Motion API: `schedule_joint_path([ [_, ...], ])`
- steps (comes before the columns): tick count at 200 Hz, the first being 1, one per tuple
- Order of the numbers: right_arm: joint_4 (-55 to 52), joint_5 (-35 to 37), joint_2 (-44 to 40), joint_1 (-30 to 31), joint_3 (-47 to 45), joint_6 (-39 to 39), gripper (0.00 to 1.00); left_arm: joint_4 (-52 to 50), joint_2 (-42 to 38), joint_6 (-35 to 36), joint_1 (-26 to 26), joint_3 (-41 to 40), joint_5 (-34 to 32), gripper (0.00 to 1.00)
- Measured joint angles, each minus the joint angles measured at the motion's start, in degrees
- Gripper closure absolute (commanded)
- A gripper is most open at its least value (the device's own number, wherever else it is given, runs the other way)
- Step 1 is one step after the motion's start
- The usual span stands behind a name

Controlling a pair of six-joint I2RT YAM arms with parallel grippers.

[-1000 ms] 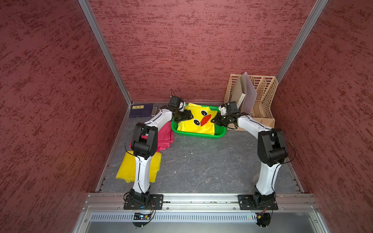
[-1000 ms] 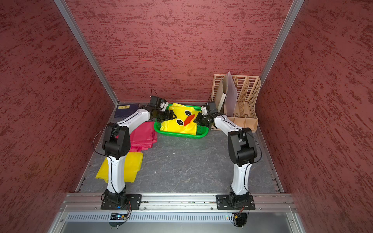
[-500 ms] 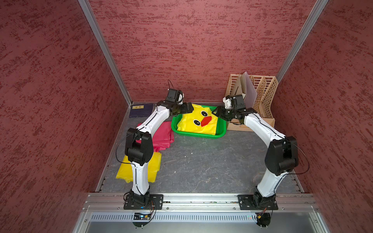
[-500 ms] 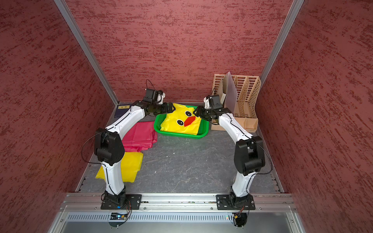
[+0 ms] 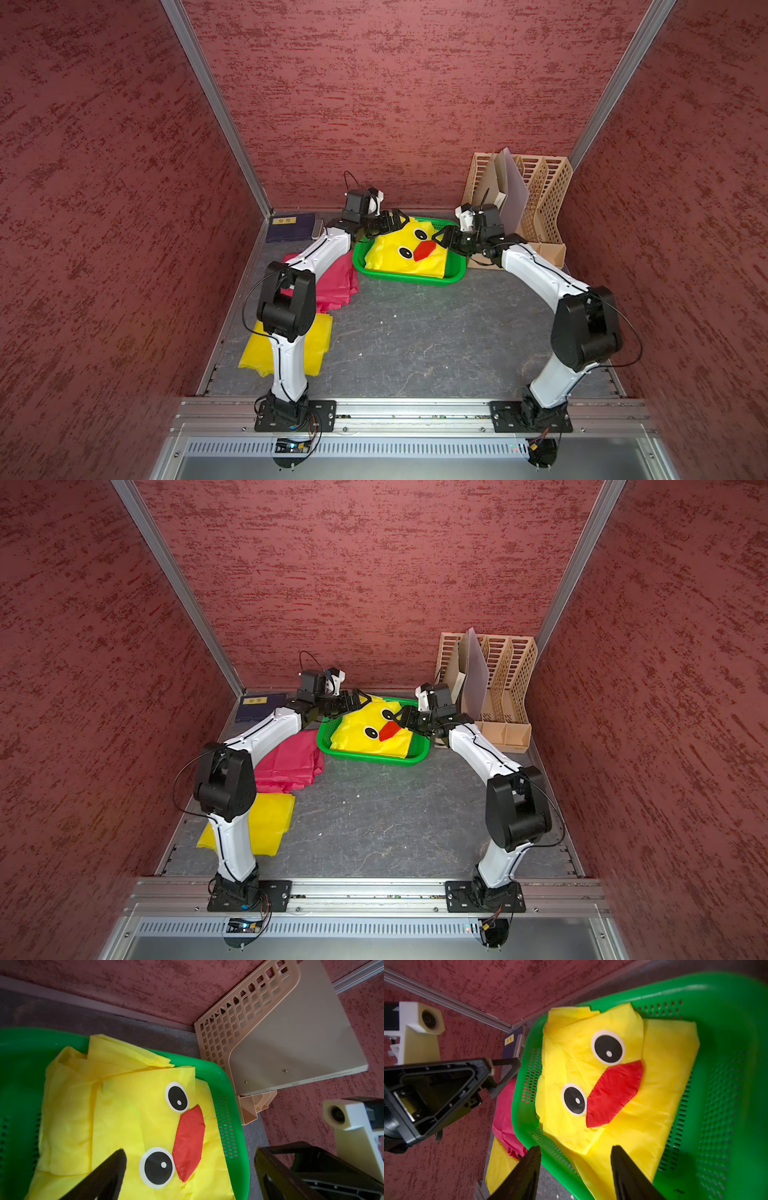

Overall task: Put the folded raincoat in the basket
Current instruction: Place the raincoat in the basket, then move the raincoat to the center of the board.

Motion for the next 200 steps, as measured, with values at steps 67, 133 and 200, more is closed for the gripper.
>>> schedule_joint_path([
  [67, 5.14, -4.59, -1.95, 1.38, -2.84, 1.62, 0.34, -0.76, -7.72, 1.42, -0.17, -7.15, -6.1, 0.0],
  [133, 5.81, 1.81, -12.5, 15.43, -5.07, 5.14, 0.34, -7.43, -36.22, 3.82, 1.92, -22.77, -17.55, 0.0],
  [200, 8.52, 18.05, -11.37, 39.28, -14.82, 16.28, 0.37, -26.88, -60.17, -5.31, 5.88, -41.31, -28.06, 0.0],
])
